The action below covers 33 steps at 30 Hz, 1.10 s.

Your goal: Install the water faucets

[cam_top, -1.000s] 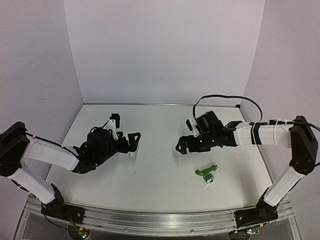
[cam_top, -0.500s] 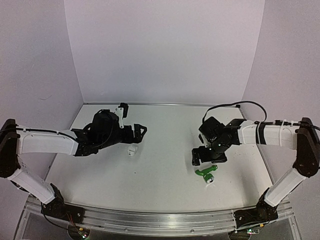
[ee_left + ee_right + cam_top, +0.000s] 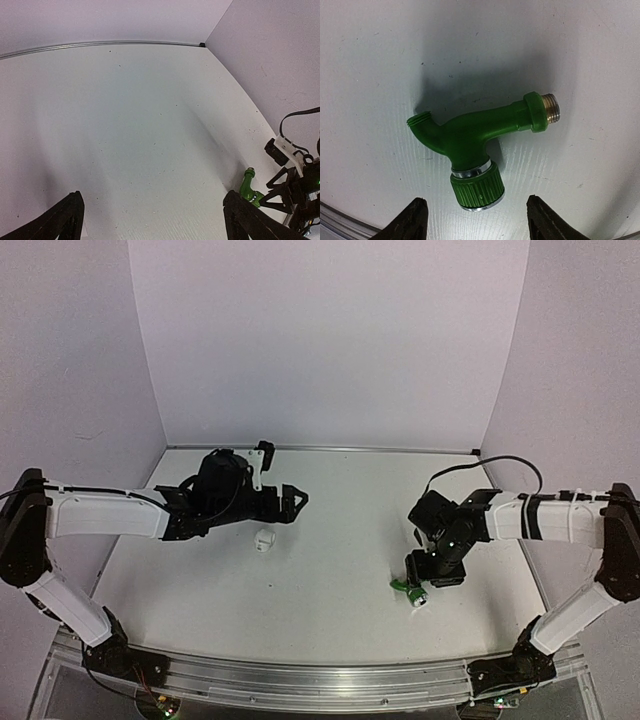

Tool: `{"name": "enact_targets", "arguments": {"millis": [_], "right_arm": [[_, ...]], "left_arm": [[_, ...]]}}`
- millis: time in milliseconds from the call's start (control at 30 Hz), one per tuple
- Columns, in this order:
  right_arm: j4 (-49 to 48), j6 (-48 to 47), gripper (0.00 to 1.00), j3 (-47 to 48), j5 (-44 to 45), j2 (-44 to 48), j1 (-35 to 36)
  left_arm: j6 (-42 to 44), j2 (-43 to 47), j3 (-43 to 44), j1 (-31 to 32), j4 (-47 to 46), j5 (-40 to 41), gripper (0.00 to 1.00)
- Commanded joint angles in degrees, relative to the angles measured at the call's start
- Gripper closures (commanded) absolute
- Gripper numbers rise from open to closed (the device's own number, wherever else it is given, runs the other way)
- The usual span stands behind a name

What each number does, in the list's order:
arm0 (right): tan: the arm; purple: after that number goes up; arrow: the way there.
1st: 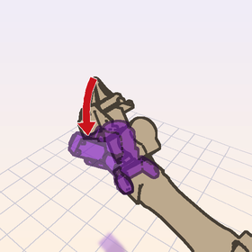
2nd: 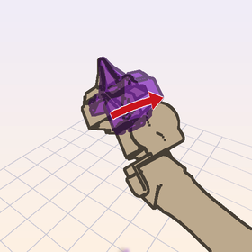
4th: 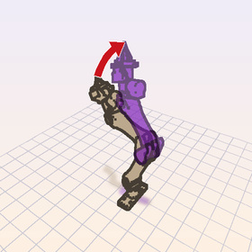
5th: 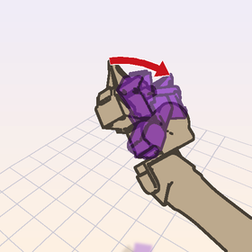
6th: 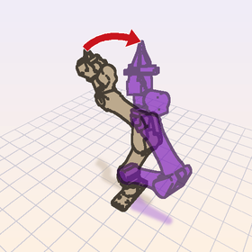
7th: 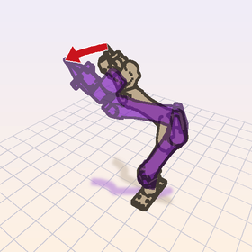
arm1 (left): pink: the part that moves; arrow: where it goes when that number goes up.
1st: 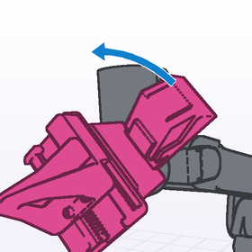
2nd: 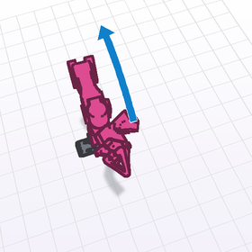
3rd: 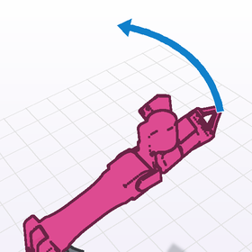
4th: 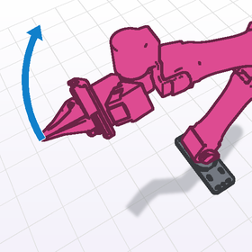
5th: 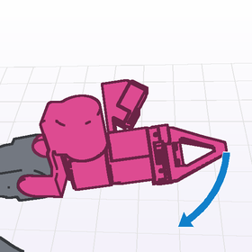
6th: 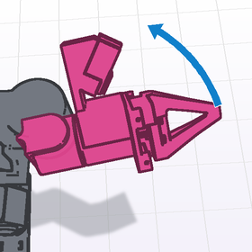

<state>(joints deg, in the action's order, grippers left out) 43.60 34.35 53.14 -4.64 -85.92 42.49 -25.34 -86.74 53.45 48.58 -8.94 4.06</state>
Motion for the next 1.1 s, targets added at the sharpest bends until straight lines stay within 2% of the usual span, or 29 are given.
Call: {"name": "enact_targets", "arguments": {"millis": [0,233,500,600,667,733,767,800,933,1067], "right_arm": [[-6.2,-0.8,0.37,-1.8,-0.2,-2.0,0.8],[-11.8,-1.4,0.43,-4.5,1.5,-4.0,1.2],[-12.5,-1.4,0.48,-4.7,3.9,-6.2,2.5],[-13.1,-2.1,0.55,-4.9,4.3,-5.6,3.3],[-13.6,-3.5,0.63,-4.3,5.8,-5.4,3.9],[-13.7,-5.2,0.78,-3.0,7.8,-4.9,4.4],[-13.9,-6.2,0.86,-2.4,8.5,-4.6,4.5],[-14.5,-7.5,0.9,-1.9,9.2,-4.1,4.7],[-17.3,-17.1,0.92,0.6,8.6,-1.3,5.3],[-21.4,-30.7,0.9,4.0,-0.2,2.5,5.6]], "left_arm": [[0.7,3.4,1.4,-0.2,0.5,-1.2,0.0],[-0.2,5.5,0.5,-0.2,1.0,-1.9,0.0],[0.0,7.1,1.1,-0.2,2.3,-1.5,0.0],[-0.6,7.6,1.3,-0.2,2.7,-1.2,0.0],[-0.7,7.8,1.6,-0.3,2.7,-1.2,0.0],[-1.1,8.0,1.8,-0.4,2.9,-0.9,0.0],[-1.6,8.2,1.7,-0.7,2.9,-0.8,0.0],[-2.3,8.4,1.6,-0.9,2.9,-0.9,0.0],[-7.1,9.0,0.9,-5.4,3.0,-6.1,0.0],[-14.2,9.8,-1.0,-12.9,2.9,-15.8,0.0]]}}
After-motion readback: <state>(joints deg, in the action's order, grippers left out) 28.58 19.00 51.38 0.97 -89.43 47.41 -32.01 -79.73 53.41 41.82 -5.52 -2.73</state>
